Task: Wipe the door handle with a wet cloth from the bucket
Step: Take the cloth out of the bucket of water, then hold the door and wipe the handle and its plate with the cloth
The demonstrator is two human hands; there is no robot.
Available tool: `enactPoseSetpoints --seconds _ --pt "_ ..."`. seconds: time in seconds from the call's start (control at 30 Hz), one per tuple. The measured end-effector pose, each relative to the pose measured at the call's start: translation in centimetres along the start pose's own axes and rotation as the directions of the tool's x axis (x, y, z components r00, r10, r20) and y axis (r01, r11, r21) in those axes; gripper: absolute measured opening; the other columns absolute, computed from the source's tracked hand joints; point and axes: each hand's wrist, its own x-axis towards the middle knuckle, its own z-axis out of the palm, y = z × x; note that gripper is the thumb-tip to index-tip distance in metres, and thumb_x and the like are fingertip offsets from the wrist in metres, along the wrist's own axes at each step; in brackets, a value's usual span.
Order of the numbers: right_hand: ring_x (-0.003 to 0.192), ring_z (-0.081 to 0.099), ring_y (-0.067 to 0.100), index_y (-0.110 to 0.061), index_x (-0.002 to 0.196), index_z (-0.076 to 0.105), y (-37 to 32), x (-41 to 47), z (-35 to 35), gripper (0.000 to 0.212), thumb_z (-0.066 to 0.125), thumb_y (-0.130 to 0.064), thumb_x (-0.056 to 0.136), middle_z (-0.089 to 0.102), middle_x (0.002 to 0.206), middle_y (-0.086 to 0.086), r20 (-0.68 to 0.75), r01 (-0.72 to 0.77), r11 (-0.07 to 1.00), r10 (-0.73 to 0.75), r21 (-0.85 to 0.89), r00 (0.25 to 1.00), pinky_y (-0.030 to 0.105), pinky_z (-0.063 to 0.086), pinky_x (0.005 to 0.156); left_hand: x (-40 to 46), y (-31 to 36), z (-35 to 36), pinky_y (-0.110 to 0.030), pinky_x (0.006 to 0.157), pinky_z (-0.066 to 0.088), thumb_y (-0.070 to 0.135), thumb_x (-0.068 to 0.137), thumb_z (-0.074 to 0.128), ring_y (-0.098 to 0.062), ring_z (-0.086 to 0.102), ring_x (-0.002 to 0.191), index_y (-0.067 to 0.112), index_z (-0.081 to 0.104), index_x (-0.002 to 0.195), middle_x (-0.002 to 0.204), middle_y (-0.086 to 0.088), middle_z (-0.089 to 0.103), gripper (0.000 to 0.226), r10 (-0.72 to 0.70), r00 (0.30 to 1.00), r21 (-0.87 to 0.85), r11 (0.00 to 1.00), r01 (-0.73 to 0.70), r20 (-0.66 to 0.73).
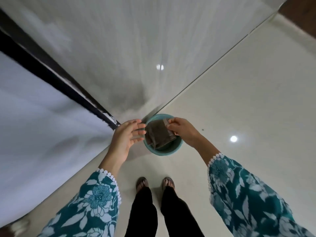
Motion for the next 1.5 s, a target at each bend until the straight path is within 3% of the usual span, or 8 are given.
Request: enactPoseSetpoints --seconds 0.23,0.4,0.57,0.73,1.0,1.2,1.33,1.5 --pt "0.074 0.059 0.014 -0.013 0.092 0.057 -12.7 -14.8 1.1 0.013 0.051 -0.002 0.093 0.06 0.082 0.003 0.272 0.168 0.949 -0.241 0.266 0.932 0.024 0.051 0.067 -12.8 6.3 -0.7 -0.046 0.095 0.037 0.059 0.09 0.046 -0.032 0.059 0.105 0.007 0.058 0.114 0.117 -0.017 0.063 0.058 -0.386 0.918 -0.123 0.911 0.395 0.088" --pt "0.083 0.056 0.026 -0.012 0.092 0.055 -16.0 -19.1 4.2 0.014 0.054 0.002 0.09 0.06 0.087 0.011 0.421 0.262 0.949 -0.313 0.176 0.851 0.032 0.047 0.072 -18.9 10.0 -2.3 -0.036 0.079 0.054 0.039 0.092 0.051 -0.027 0.065 0.102 0.006 0.059 0.126 0.118 -0.016 0.066 0.049 -0.022 0.997 -0.486 0.872 0.058 0.079" --pt "0.078 0.056 0.027 -0.008 0.084 0.052 -17.9 -21.3 8.7 0.026 0.057 0.016 0.08 0.058 0.083 0.016 0.415 0.421 0.907 -0.375 -0.022 0.829 0.03 0.049 0.069 -24.6 11.6 -6.1 -0.033 0.061 0.053 0.004 0.067 0.067 -0.028 0.066 0.08 0.001 0.062 0.114 0.088 -0.011 0.07 0.047 0.315 0.939 -0.222 0.914 -0.34 -0.139" --pt "0.081 0.064 0.014 -0.018 0.127 0.043 -18.9 -23.9 14.7 0.058 0.066 0.006 0.08 0.064 0.087 0.003 0.5 0.47 0.879 -0.373 -0.078 0.782 0.022 0.052 0.075 -29.4 10.6 -11.2 -0.044 0.07 0.057 -0.007 0.072 0.072 -0.028 0.069 0.092 0.012 0.055 0.12 0.097 -0.006 0.073 0.055 0.441 0.834 -0.011 0.882 -0.47 -0.331" --pt "0.064 0.043 0.0 -0.02 0.101 0.069 -16.8 -30.5 28.4 0.022 0.069 -0.031 0.082 0.046 0.071 -0.014 0.406 0.74 0.339 -0.667 -0.581 0.624 0.011 0.029 0.058 -38.6 6.7 -21.4 -0.03 0.072 0.056 0.005 0.079 0.074 -0.024 0.063 0.095 0.018 0.044 0.118 0.112 -0.01 0.062 0.051 0.475 0.68 0.16 0.866 -0.474 -0.558" --pt "0.089 0.064 0.019 -0.02 0.089 0.069 -16.7 -35.4 37.8 0.007 0.068 -0.025 0.084 0.065 0.094 -0.004 0.527 0.739 0.632 -0.557 -0.233 0.642 0.025 0.051 0.076 -45.5 5.1 -30.4 -0.003 0.069 0.044 0.031 0.077 0.077 -0.012 0.045 0.11 0.026 0.049 0.123 0.127 0.007 0.036 0.053 0.625 0.673 0.543 0.75 -0.378 -0.396" --pt "0.083 0.066 0.015 -0.023 0.091 0.07 -17.4 -37.9 43.2 0.009 0.064 -0.028 0.087 0.07 0.088 -0.003 0.679 0.759 0.632 -0.491 -0.154 0.546 0.028 0.054 0.073 -48.3 4.7 -34.5 -0.034 0.084 0.057 0.045 0.071 0.078 -0.015 0.066 0.1 0.026 0.061 0.107 0.107 0.006 0.069 0.044 0.545 0.804 0.458 0.792 -0.403 -0.236" --pt "0.102 0.062 0.015 -0.025 0.107 0.067 -17.0 -37.5 48.5 0.023 0.049 -0.035 0.096 0.069 0.104 -0.007 0.535 0.717 0.677 -0.549 -0.166 0.642 0.031 0.052 0.089 -49.2 3.8 -37.8 -0.041 0.085 0.056 0.015 0.082 0.073 -0.025 0.068 0.096 0.017 0.068 0.103 0.1 -0.005 0.073 0.022 0.528 0.659 0.22 0.841 -0.495 -0.535"
